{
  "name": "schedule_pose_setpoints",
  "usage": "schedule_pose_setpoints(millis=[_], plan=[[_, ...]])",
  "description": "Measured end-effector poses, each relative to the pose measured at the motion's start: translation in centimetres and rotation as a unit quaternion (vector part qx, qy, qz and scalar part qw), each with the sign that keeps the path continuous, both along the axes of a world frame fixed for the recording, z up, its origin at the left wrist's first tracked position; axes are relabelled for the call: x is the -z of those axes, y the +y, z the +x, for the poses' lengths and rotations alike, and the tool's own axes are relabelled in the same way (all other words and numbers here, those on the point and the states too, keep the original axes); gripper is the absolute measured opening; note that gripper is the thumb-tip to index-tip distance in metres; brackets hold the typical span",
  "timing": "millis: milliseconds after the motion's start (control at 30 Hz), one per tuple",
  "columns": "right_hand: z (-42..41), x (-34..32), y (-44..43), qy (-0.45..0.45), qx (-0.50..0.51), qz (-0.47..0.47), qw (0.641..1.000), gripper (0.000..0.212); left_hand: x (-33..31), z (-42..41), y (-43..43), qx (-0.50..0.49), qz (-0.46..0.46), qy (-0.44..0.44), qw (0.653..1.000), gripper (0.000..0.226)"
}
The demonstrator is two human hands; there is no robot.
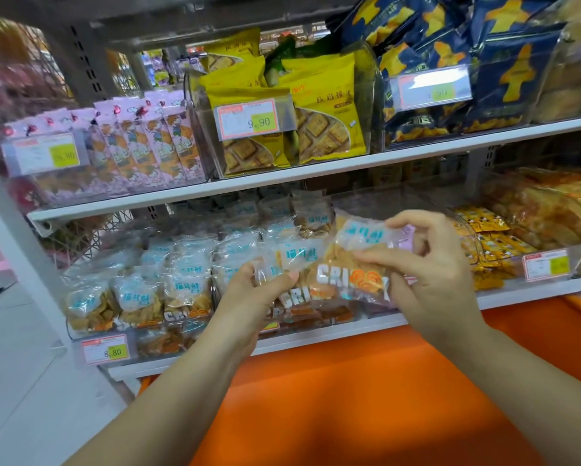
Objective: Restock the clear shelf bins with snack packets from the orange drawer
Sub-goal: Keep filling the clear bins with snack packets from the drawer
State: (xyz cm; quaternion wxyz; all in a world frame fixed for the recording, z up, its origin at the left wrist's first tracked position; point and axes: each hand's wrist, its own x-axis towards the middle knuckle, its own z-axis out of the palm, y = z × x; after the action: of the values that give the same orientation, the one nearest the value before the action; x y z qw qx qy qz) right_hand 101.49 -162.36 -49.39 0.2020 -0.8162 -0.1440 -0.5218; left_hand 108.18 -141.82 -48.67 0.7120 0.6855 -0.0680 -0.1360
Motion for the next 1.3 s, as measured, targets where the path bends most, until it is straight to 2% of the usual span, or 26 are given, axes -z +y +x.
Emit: schedule_pose_setpoints(millis=[100, 200, 267, 333, 400, 433, 500, 533, 600, 633, 667, 767, 833, 967, 1133, 1300], plan=[[0.3, 0.5, 0.3, 0.065, -0.088, 0.008, 0.994, 0.033, 0.4, -0.1, -0.2, 0.06, -0.019, 0.042, 0.997, 0.052], [0.4, 1.0, 1.0, 0.221, -0.17, 0.034, 0.96, 0.043, 0.4, -0.4, -0.4, 0.099, -0.049, 0.05, 0.993, 0.031], [0.0, 0.5, 1.0, 0.302, -0.22, 0.122, 0.92, 0.046, 0.5, -0.3, 0.0, 0.085, -0.041, 0.037, 0.995, 0.029], [-0.2, 0.5, 1.2, 0.326, -0.25, 0.195, 0.891, 0.035, 0.7, -0.5, 0.0, 0.074, -0.011, 0.007, 0.997, 0.034], [-0.2, 1.0, 2.0, 0.307, -0.238, 0.247, 0.888, 0.015, 1.0, -0.8, -0.1, 0.08, 0.022, -0.046, 0.996, 0.036], [-0.1, 1.5, 2.4, 0.303, -0.222, 0.275, 0.885, 0.015, 1.1, -1.0, -0.2, 0.081, 0.042, -0.074, 0.993, 0.036], [0.0, 2.0, 2.6, 0.341, -0.185, 0.332, 0.86, 0.045, 1.2, -1.5, -0.4, 0.085, 0.069, -0.115, 0.987, 0.033], [0.0, 1.9, 2.4, 0.384, -0.186, 0.369, 0.826, 0.065, 1.2, -1.7, -0.4, 0.087, 0.077, -0.13, 0.985, 0.033], [0.0, 1.4, 1.8, 0.464, -0.259, 0.461, 0.711, 0.099, 1.1, -2.1, -0.5, 0.101, 0.092, -0.155, 0.978, 0.043], [-0.2, 1.2, 1.6, 0.487, -0.303, 0.486, 0.66, 0.1, 1.2, -2.3, -0.5, 0.111, 0.096, -0.16, 0.976, 0.046], [-0.3, 1.0, 1.4, 0.499, -0.324, 0.485, 0.641, 0.093, 1.1, -2.6, -0.6, 0.124, 0.096, -0.162, 0.974, 0.046], [-0.3, 1.0, 1.3, 0.486, -0.317, 0.46, 0.671, 0.069, 1.5, -2.5, -1.0, 0.149, 0.066, -0.135, 0.977, 0.047], [-0.2, 1.5, 1.3, 0.464, -0.303, 0.455, 0.697, 0.071, 1.7, -2.3, -1.0, 0.167, 0.059, -0.13, 0.976, 0.054], [-0.1, 2.0, 1.6, 0.418, -0.283, 0.42, 0.754, 0.084, 1.5, -2.8, -1.2, 0.221, 0.146, -0.199, 0.944, 0.079], [0.4, 1.3, 0.9, 0.363, -0.244, 0.387, 0.812, 0.069, 0.5, -1.3, -2.2, 0.197, 0.261, -0.296, 0.898, 0.096], [3.3, 0.6, -0.3, 0.316, -0.176, 0.369, 0.856, 0.065, -0.5, 2.2, -2.2, 0.139, 0.3, -0.358, 0.873, 0.105]])
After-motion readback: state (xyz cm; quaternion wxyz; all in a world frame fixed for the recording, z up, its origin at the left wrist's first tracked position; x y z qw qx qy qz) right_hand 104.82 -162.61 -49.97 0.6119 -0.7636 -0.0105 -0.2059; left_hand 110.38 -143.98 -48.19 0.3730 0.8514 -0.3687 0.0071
